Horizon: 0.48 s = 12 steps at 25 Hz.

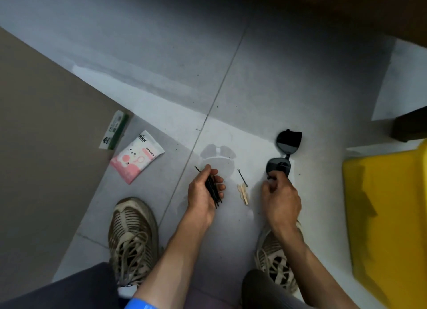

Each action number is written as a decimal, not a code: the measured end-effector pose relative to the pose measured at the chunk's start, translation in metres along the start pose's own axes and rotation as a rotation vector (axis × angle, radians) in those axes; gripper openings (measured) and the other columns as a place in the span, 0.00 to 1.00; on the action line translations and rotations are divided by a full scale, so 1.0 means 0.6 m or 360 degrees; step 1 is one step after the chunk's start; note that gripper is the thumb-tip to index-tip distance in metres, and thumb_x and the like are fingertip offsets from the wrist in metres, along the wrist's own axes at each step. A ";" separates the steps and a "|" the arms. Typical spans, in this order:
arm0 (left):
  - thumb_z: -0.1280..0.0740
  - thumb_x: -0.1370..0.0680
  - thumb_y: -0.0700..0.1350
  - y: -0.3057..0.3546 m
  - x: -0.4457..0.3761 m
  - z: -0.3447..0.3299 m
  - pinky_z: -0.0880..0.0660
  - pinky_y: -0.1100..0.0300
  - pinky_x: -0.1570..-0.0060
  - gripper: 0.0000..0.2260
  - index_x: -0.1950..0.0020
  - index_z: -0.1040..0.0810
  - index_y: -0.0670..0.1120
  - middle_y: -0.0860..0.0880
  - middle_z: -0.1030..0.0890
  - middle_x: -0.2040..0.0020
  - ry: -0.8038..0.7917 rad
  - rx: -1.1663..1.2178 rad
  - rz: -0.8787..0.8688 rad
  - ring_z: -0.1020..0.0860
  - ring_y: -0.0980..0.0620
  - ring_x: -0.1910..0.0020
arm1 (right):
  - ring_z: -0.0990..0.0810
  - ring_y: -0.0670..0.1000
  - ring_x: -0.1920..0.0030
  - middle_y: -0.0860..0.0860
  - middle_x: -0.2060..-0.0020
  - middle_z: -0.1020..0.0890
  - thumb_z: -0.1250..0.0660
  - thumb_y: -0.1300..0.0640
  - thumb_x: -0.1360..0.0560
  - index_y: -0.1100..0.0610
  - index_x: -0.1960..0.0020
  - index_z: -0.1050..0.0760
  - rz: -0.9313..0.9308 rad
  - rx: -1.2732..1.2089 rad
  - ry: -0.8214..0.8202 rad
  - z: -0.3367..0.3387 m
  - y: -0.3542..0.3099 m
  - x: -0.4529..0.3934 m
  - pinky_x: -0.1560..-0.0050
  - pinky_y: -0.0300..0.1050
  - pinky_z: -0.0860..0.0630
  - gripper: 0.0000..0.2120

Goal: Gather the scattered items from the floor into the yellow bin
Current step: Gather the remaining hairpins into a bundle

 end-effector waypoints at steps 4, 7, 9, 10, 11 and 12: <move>0.36 0.21 0.45 -0.011 -0.001 -0.009 0.33 0.61 0.74 0.08 0.55 0.22 0.42 0.45 0.23 0.67 0.0038 -0.0048 0.0032 0.26 0.51 0.73 | 0.18 0.56 0.57 0.53 0.51 0.18 0.33 0.52 0.23 0.54 0.44 0.21 0.0430 0.0118 -0.0085 -0.001 -0.049 -0.005 0.58 0.45 0.25 0.10; 0.37 0.21 0.46 -0.012 0.002 -0.012 0.33 0.61 0.73 0.09 0.56 0.22 0.43 0.46 0.23 0.67 0.0011 -0.0012 0.0044 0.25 0.50 0.73 | 0.19 0.56 0.60 0.52 0.53 0.19 0.35 0.50 0.22 0.55 0.48 0.20 0.0609 0.0255 -0.0208 -0.042 -0.098 0.007 0.61 0.46 0.25 0.10; 0.36 0.21 0.47 -0.008 0.003 -0.006 0.32 0.60 0.73 0.09 0.56 0.22 0.43 0.46 0.22 0.67 0.0015 -0.0018 0.0030 0.25 0.50 0.72 | 0.19 0.57 0.63 0.53 0.56 0.19 0.37 0.52 0.21 0.57 0.54 0.20 0.0588 0.0349 -0.0215 -0.053 -0.113 0.001 0.64 0.45 0.26 0.11; 0.36 0.21 0.47 -0.005 0.002 -0.002 0.32 0.60 0.73 0.09 0.56 0.22 0.43 0.46 0.22 0.67 0.0028 -0.0020 0.0017 0.25 0.50 0.72 | 0.19 0.58 0.65 0.53 0.58 0.19 0.38 0.54 0.20 0.58 0.57 0.21 0.0614 0.0441 -0.0218 -0.059 -0.121 0.000 0.67 0.45 0.27 0.12; 0.36 0.21 0.47 -0.002 0.001 0.002 0.32 0.60 0.73 0.09 0.56 0.22 0.43 0.46 0.22 0.68 0.0042 -0.0018 0.0009 0.25 0.50 0.72 | 0.19 0.58 0.67 0.54 0.59 0.19 0.38 0.56 0.20 0.59 0.58 0.21 0.0666 0.0558 -0.0219 -0.063 -0.129 0.001 0.69 0.45 0.29 0.11; 0.36 0.21 0.47 0.000 0.000 0.005 0.32 0.60 0.73 0.10 0.57 0.22 0.43 0.46 0.22 0.68 0.0050 -0.0012 0.0009 0.25 0.50 0.72 | 0.19 0.58 0.68 0.55 0.59 0.19 0.38 0.58 0.21 0.60 0.57 0.22 0.0715 0.0663 -0.0231 -0.068 -0.137 0.002 0.71 0.44 0.31 0.10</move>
Point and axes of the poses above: each hand's wrist, its own x-axis away from the middle knuckle, its own z-axis out of the back of the hand, y = z × x, the point moved 9 cm from there along -x, towards the middle knuckle
